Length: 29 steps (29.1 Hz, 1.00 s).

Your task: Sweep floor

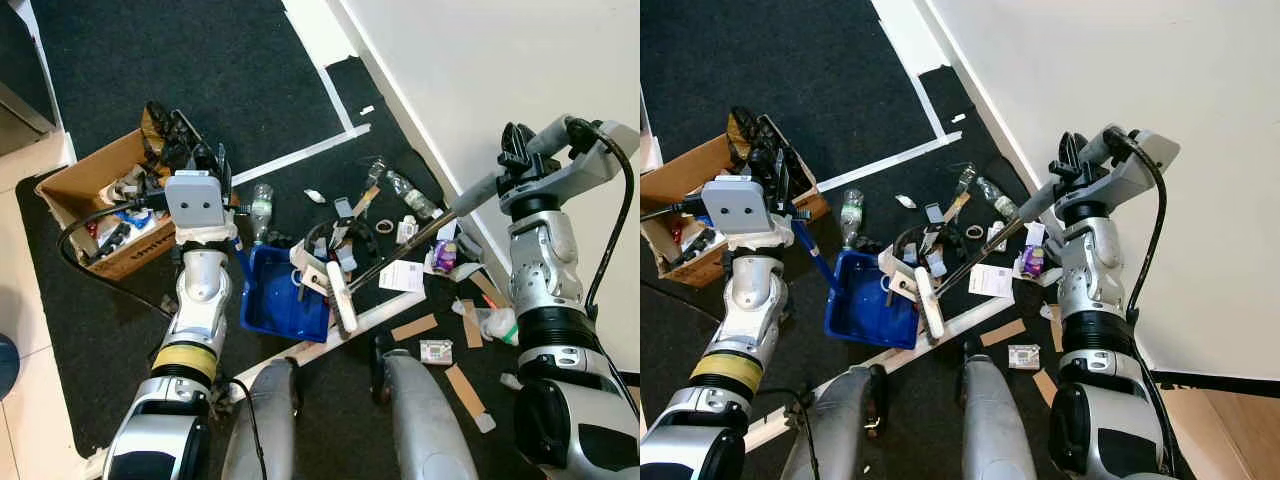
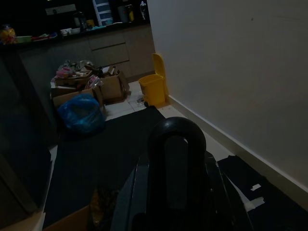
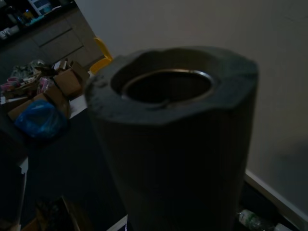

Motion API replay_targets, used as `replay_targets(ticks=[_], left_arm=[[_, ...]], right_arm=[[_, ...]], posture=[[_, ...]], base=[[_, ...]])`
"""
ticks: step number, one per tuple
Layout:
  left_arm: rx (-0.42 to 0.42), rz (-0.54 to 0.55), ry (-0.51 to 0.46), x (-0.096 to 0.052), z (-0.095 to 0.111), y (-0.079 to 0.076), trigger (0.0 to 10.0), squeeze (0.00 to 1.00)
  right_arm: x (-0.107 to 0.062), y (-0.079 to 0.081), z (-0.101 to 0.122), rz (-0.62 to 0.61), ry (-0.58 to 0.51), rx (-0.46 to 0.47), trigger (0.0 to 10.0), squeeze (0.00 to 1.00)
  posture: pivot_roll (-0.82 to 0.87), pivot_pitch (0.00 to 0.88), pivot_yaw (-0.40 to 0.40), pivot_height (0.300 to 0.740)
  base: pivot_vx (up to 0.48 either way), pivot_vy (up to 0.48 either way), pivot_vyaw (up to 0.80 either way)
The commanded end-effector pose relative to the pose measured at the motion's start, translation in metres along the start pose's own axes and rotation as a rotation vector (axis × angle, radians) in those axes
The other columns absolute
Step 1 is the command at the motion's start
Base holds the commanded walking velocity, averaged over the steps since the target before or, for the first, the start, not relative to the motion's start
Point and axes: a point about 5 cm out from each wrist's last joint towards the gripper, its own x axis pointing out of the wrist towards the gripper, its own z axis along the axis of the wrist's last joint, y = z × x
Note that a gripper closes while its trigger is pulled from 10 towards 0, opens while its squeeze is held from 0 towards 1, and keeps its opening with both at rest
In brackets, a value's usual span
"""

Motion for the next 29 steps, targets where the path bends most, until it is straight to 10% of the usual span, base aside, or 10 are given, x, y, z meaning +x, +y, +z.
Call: replay_targets(ticks=[1, 29], left_arm=[[0.031, -0.025, 0.215, -0.031, -0.037, -0.002, 10.0, 0.00], [0.025, -0.019, 0.207, -0.029, -0.037, -0.005, 10.0, 0.00]], right_arm=[[-0.004, 0.001, -0.002, 0.013, -0.003, 0.024, 10.0, 0.00], [-0.005, 0.020, -0.008, 0.130, 0.046, 0.187, 10.0, 0.00]], posture=[[0.07, 0.327, -0.050, 0.740], [0.06, 0.315, -0.063, 0.740]], base=[[0.000, 0.000, 0.00], [0.000, 0.000, 0.00]])
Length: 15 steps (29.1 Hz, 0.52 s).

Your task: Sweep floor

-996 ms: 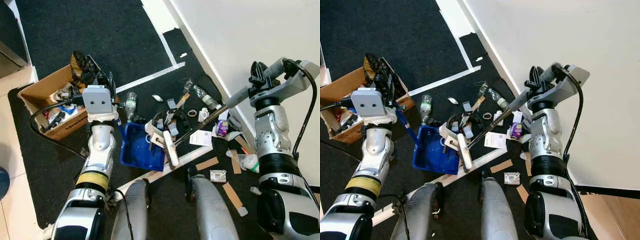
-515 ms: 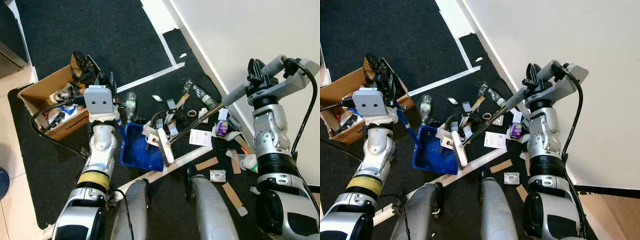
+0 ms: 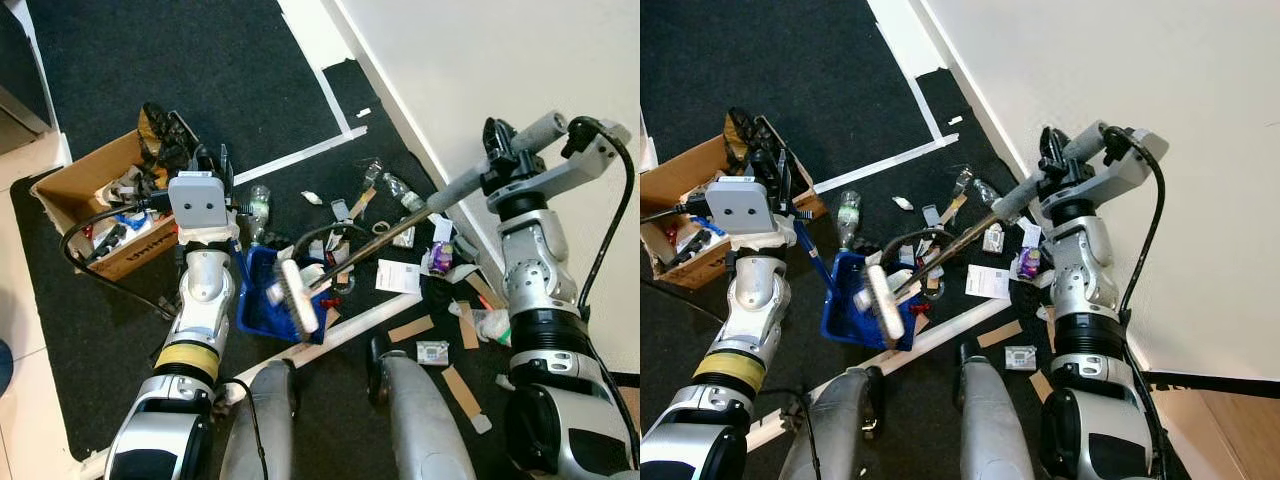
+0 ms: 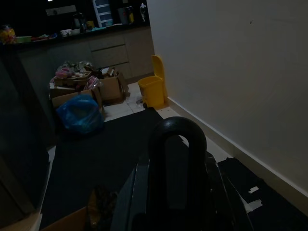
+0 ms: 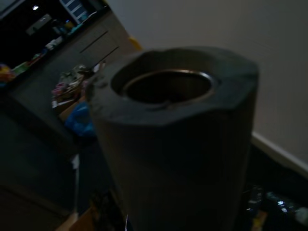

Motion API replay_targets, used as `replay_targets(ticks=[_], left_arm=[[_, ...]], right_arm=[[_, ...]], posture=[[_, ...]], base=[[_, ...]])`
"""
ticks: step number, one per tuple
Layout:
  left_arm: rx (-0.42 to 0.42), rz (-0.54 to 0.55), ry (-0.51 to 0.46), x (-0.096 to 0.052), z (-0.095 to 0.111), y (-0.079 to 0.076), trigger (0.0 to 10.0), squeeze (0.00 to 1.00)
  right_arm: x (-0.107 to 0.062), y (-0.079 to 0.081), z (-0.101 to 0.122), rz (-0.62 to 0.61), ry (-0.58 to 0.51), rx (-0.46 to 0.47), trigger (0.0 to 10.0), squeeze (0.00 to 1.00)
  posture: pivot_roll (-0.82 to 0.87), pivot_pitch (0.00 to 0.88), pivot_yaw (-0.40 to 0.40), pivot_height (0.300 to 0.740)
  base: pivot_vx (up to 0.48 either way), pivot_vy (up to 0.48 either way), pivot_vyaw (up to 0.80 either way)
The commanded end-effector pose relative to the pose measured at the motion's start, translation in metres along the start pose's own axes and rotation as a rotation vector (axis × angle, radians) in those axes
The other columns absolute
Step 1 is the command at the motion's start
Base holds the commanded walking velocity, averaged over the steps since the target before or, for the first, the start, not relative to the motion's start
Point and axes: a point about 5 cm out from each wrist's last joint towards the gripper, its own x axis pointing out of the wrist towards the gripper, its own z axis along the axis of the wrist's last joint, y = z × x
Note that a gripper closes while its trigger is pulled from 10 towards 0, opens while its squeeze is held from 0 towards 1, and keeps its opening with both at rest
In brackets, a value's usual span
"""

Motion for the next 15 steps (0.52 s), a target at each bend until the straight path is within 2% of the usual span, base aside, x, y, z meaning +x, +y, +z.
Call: replay_targets(ticks=[1, 7, 15], left_arm=[[0.026, -0.017, 0.210, -0.030, -0.036, -0.001, 10.0, 0.00], [0.027, -0.016, 0.212, -0.030, -0.036, -0.001, 10.0, 0.00], [-0.016, 0.036, 0.262, -0.037, -0.044, 0.003, 10.0, 0.00]], right_arm=[[-0.004, -0.002, 0.000, 0.002, -0.005, 0.021, 10.0, 0.00], [-0.004, -0.006, 0.008, -0.006, -0.020, -0.002, 10.0, 0.00], [-0.002, -0.020, 0.041, -0.030, -0.121, 0.013, 10.0, 0.00]], posture=[[0.06, 0.315, -0.063, 0.740], [0.06, 0.315, -0.062, 0.740], [0.05, 0.309, -0.072, 0.740]], base=[[0.000, 0.000, 0.00], [0.000, 0.000, 0.00], [0.000, 0.000, 0.00]])
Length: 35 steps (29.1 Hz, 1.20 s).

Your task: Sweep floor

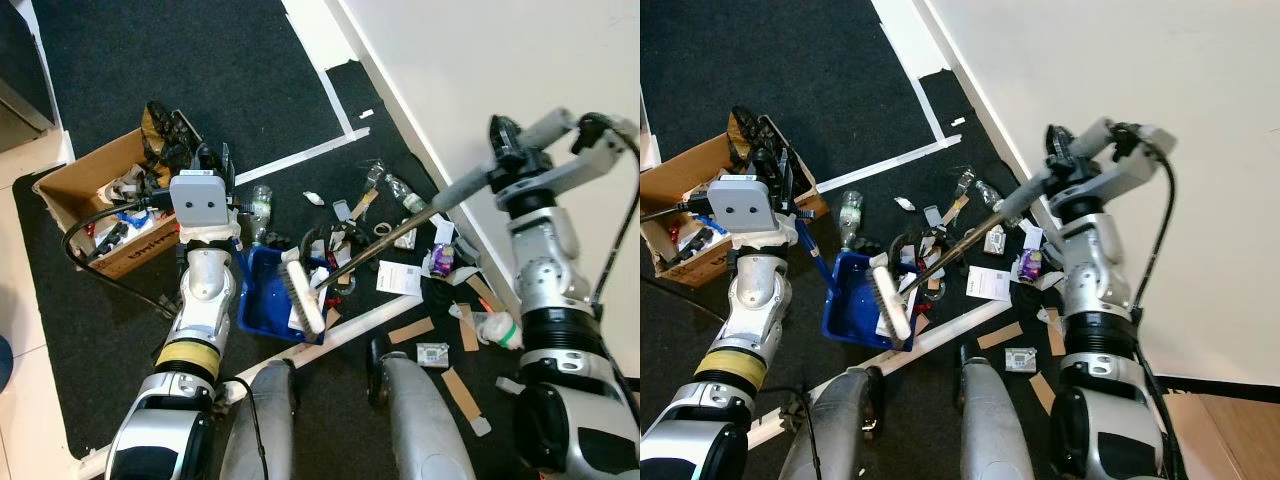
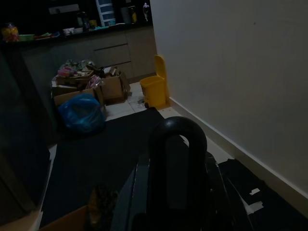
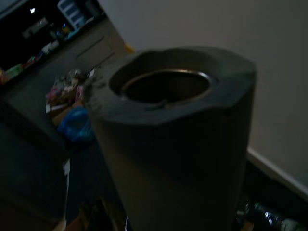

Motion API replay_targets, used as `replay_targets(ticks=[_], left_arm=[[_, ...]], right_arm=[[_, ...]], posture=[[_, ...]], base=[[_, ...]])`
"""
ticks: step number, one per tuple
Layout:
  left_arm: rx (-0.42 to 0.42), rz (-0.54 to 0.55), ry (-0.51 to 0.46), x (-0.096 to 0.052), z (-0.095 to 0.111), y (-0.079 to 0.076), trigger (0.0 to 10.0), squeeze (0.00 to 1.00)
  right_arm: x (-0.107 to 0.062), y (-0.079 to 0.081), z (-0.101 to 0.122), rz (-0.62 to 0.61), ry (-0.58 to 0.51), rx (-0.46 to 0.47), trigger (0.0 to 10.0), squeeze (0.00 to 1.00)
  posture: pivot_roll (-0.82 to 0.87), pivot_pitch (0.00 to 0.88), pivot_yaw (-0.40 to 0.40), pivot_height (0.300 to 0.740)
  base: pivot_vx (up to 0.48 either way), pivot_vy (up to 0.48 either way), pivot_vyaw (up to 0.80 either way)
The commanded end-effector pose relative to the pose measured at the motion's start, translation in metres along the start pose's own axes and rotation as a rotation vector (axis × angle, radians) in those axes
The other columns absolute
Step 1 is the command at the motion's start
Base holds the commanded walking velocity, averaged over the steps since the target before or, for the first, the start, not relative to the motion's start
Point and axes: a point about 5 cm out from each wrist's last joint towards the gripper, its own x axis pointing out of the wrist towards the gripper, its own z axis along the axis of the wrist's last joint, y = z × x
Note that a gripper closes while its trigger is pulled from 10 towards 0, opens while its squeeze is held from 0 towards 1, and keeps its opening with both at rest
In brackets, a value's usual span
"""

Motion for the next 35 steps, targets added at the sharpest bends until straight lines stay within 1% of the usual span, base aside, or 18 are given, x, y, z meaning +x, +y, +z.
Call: replay_targets(ticks=[1, 2, 3, 5, 7, 9, 13, 17, 19, 21, 22, 23, 24, 27, 31, 32, 33, 35], left_arm=[[-0.010, 0.029, 0.266, -0.039, -0.045, 0.004, 10.0, 0.00], [-0.029, 0.047, 0.279, -0.041, -0.047, 0.007, 10.0, 0.00], [-0.029, 0.047, 0.279, -0.041, -0.047, 0.007, 10.0, 0.00], [-0.053, 0.070, 0.296, -0.044, -0.050, 0.010, 10.0, 0.00], [-0.079, 0.086, 0.306, -0.046, -0.052, 0.011, 10.0, 0.00], [-0.087, 0.093, 0.311, -0.047, -0.053, 0.012, 10.0, 0.00], [-0.154, 0.156, 0.349, -0.052, -0.059, 0.020, 10.0, 0.00], [-0.269, 0.162, 0.343, -0.051, -0.060, 0.023, 10.0, 0.00], [-0.283, 0.158, 0.341, -0.051, -0.060, 0.024, 10.0, 0.00], [-0.344, 0.150, 0.349, -0.052, -0.063, 0.024, 10.0, 0.00], [-0.355, 0.144, 0.364, -0.056, -0.065, 0.024, 10.0, 0.00], [-0.373, 0.138, 0.395, -0.063, -0.071, 0.025, 10.0, 0.00], [-0.373, 0.138, 0.395, -0.063, -0.071, 0.025, 10.0, 0.00], [-0.400, 0.128, 0.427, -0.074, -0.076, 0.026, 10.0, 0.00], [-0.415, 0.123, 0.428, -0.076, -0.077, 0.026, 10.0, 0.00], [-0.446, 0.113, 0.418, -0.075, -0.077, 0.025, 10.0, 0.00], [-0.446, 0.113, 0.418, -0.075, -0.077, 0.025, 10.0, 0.00], [-0.523, 0.092, 0.384, -0.071, -0.074, 0.022, 10.0, 0.00]], right_arm=[[0.001, -0.005, 0.020, -0.010, -0.098, 0.073, 10.0, 0.00], [0.001, -0.010, 0.027, -0.026, -0.134, 0.101, 10.0, 0.00], [0.001, -0.010, 0.027, -0.026, -0.134, 0.101, 10.0, 0.00], [0.001, -0.017, 0.037, -0.057, -0.183, 0.148, 10.0, 0.00], [0.000, -0.025, 0.046, -0.084, -0.225, 0.166, 10.0, 0.00], [-0.001, -0.028, 0.049, -0.096, -0.241, 0.169, 10.0, 0.00], [-0.005, -0.040, 0.065, -0.144, -0.276, 0.067, 10.0, 0.00], [-0.011, -0.059, 0.086, -0.234, -0.328, -0.041, 10.0, 0.00], [-0.012, -0.062, 0.090, -0.255, -0.339, -0.061, 10.0, 0.00], [-0.015, -0.068, 0.097, -0.286, -0.356, -0.113, 10.0, 0.00], [-0.017, -0.071, 0.101, -0.303, -0.364, -0.133, 10.0, 0.00], [-0.020, -0.077, 0.107, -0.334, -0.377, -0.164, 10.0, 0.00], [-0.020, -0.077, 0.107, -0.334, -0.377, -0.164, 10.0, 0.00], [-0.024, -0.084, 0.113, -0.361, -0.389, -0.191, 10.0, 0.00], [-0.024, -0.085, 0.113, -0.365, -0.380, -0.204, 10.0, 0.00], [-0.025, -0.086, 0.109, -0.367, -0.360, -0.215, 10.0, 0.00], [-0.025, -0.086, 0.109, -0.367, -0.360, -0.215, 10.0, 0.00], [-0.027, -0.088, 0.098, -0.377, -0.315, -0.238, 10.0, 0.00]], posture=[[0.05, 0.309, -0.072, 0.740], [0.05, 0.309, -0.072, 0.740], [0.05, 0.309, -0.072, 0.740], [0.05, 0.308, -0.077, 0.740], [0.05, 0.307, -0.082, 0.740], [0.05, 0.304, -0.083, 0.740], [0.05, 0.304, -0.083, 0.740], [0.04, 0.292, -0.095, 0.740], [0.04, 0.292, -0.095, 0.740], [0.04, 0.289, -0.096, 0.740], [0.04, 0.289, -0.096, 0.740], [0.05, 0.279, -0.096, 0.740], [0.05, 0.279, -0.096, 0.740], [0.05, 0.272, -0.095, 0.740], [0.05, 0.271, -0.094, 0.740], [0.05, 0.256, -0.096, 0.740], [0.05, 0.256, -0.096, 0.740], [0.06, 0.240, -0.098, 0.740]], base=[[0.000, 0.000, 0.00], [0.000, 0.000, 0.00], [0.000, 0.000, 0.00], [0.000, 0.000, 0.00], [0.000, 0.000, 0.00], [0.000, 0.000, 0.00], [0.000, 0.000, 0.00], [0.000, 0.000, 0.00], [0.000, 0.000, 0.00], [0.000, 0.000, 0.00], [0.000, 0.000, 0.00], [0.000, 0.000, 0.00], [0.000, 0.000, 0.00], [0.000, 0.000, 0.00], [0.000, 0.000, 0.00], [0.000, 0.000, 0.00], [0.000, 0.000, 0.00], [0.000, 0.000, 0.00]])
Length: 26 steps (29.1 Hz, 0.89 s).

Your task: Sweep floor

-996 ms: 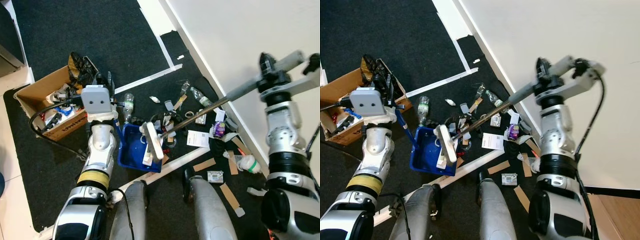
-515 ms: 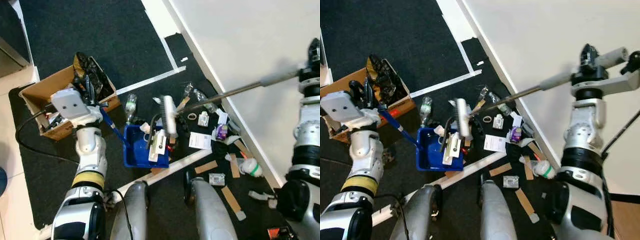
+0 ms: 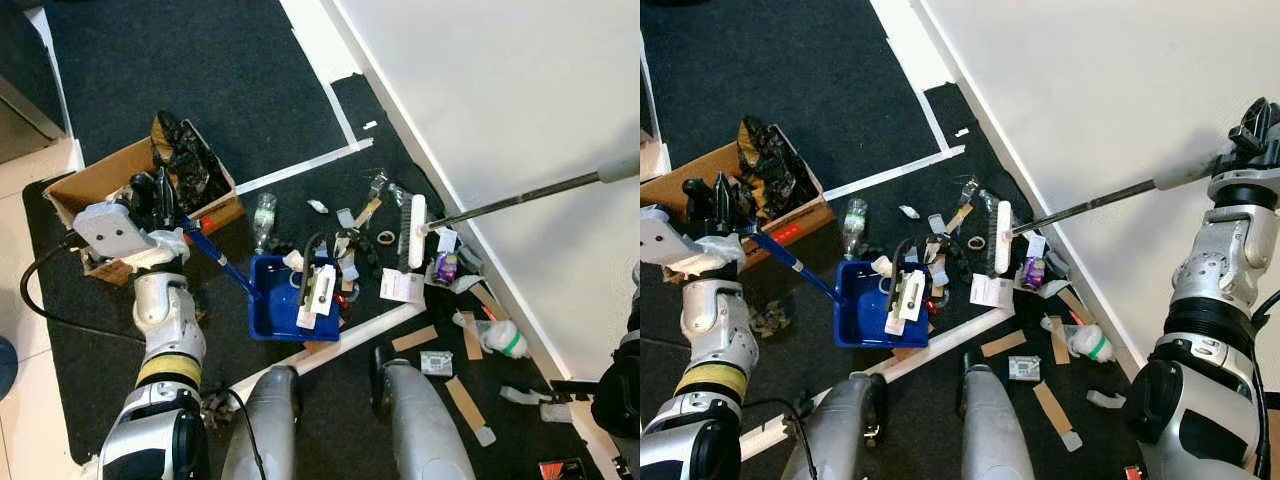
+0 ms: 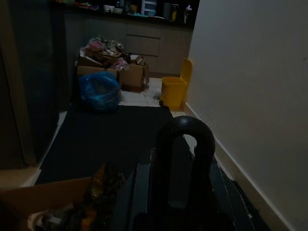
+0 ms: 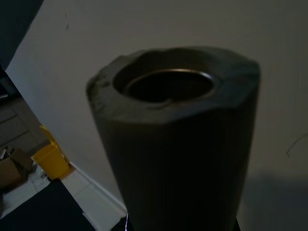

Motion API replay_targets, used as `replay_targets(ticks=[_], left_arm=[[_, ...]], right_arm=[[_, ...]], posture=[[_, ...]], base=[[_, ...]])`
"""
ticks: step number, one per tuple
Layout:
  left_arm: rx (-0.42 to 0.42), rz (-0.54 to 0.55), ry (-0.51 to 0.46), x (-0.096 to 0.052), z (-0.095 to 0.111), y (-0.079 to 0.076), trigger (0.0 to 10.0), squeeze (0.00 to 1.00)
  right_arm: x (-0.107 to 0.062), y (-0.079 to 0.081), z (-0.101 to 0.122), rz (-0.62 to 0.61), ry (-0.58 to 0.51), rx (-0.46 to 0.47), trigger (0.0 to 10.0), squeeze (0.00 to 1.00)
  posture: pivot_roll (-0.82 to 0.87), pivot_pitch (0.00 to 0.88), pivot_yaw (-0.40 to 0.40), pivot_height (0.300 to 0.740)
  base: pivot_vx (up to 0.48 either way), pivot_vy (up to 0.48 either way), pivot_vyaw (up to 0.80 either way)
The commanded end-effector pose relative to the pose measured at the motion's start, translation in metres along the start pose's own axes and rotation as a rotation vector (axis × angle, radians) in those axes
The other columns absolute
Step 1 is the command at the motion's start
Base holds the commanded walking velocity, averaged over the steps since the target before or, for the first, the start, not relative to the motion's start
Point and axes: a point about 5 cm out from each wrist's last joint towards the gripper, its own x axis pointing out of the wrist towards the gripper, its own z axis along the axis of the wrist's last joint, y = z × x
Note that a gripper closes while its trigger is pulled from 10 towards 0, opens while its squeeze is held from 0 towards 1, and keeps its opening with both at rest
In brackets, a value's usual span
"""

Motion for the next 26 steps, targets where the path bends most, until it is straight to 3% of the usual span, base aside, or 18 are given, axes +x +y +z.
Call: replay_targets(ticks=[1, 10, 20, 26], left_arm=[[-0.206, 0.030, 0.298, -0.039, -0.054, -0.014, 10.0, 0.00], [-0.263, -0.006, 0.226, -0.023, -0.044, -0.017, 10.0, 0.00], [-0.298, -0.019, 0.222, -0.026, -0.046, -0.017, 10.0, 0.00], [-0.360, -0.039, 0.212, -0.027, -0.046, -0.019, 10.0, 0.00]], right_arm=[[-0.007, -0.007, -0.006, -0.019, 0.014, -0.036, 10.0, 0.00], [-0.008, -0.005, -0.016, -0.014, 0.044, -0.065, 10.0, 0.00], [-0.010, -0.008, -0.019, -0.014, 0.059, -0.087, 10.0, 0.00], [-0.012, -0.007, -0.024, -0.006, 0.075, -0.093, 10.0, 0.00]], posture=[[0.06, 0.234, -0.099, 0.740], [0.08, 0.207, -0.107, 0.740], [0.08, 0.208, -0.109, 0.740], [0.08, 0.207, -0.108, 0.740]], base=[[0.000, 0.000, 0.00], [0.000, 0.000, 0.00], [0.000, 0.000, 0.00], [0.000, 0.000, 0.00]])
